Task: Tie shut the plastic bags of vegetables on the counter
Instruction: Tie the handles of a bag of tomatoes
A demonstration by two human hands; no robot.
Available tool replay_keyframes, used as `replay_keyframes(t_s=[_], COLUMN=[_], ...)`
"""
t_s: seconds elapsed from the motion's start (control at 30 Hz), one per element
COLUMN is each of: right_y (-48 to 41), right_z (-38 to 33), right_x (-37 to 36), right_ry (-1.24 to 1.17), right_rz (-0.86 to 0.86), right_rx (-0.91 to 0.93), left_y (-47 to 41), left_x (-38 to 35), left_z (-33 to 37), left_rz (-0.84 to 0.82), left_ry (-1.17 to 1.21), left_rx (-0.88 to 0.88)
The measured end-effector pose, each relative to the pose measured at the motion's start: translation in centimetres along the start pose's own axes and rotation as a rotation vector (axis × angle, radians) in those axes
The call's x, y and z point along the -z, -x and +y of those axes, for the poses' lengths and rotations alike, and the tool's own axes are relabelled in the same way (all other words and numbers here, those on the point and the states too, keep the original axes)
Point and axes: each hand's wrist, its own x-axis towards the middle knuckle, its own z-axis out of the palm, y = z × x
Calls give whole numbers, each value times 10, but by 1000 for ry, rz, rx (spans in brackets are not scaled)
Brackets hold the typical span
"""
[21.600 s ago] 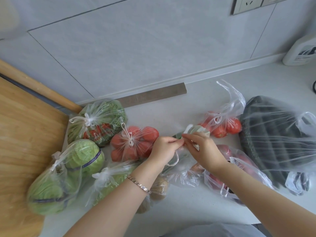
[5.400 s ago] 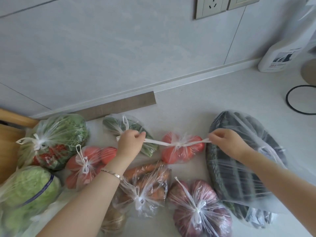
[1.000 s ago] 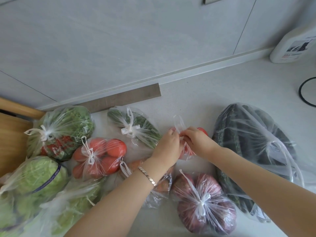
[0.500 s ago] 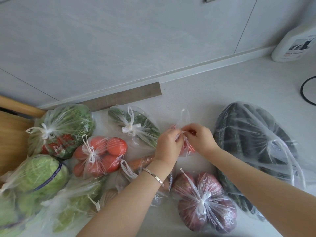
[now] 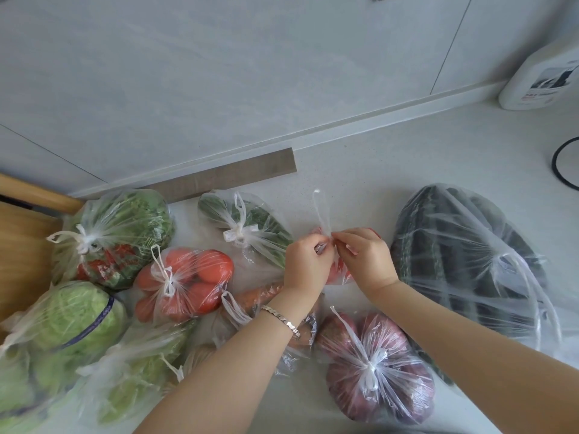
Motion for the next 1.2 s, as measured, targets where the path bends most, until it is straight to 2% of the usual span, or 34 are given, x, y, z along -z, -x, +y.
replay_keyframes(t_s=[0.23, 0.43, 0.53, 0.6, 0.67, 0.73, 0.83, 0.97, 1.1, 1.2], right_y=[-9, -17, -20, -26, -30, -32, -30, -17, 2, 6], right_z=[19, 25, 19, 12, 10, 12, 15, 6, 4, 8], right_x=[4, 12, 16, 21, 28, 34, 35, 27, 19, 18], right_ry=[73, 4, -35, -68, -209, -371, -332, -177, -104, 18], right_rz=[-195, -376, -465, -620, -801, -875, -851, -551, -247, -195], right_rx=[270, 270, 72, -129, -353, -505, -506, -320, -207, 142], left_y=[-4, -7, -7, -7, -7, -5, -6, -12, -16, -15], left_x=[8, 13, 13, 12, 9, 5, -2, -2, 3, 6], left_z=[0, -1, -5, -8, -9, -8, -6, -4, -3, -4], left_rz=[-139, -229, -229, -246, -267, -261, -269, -323, -352, -359], left_ry=[-61, -201, -232, -222, -192, -151, -39, 186, 272, 291], left_rx=[-65, -151, -175, -180, -183, -153, 40, 338, 450, 509])
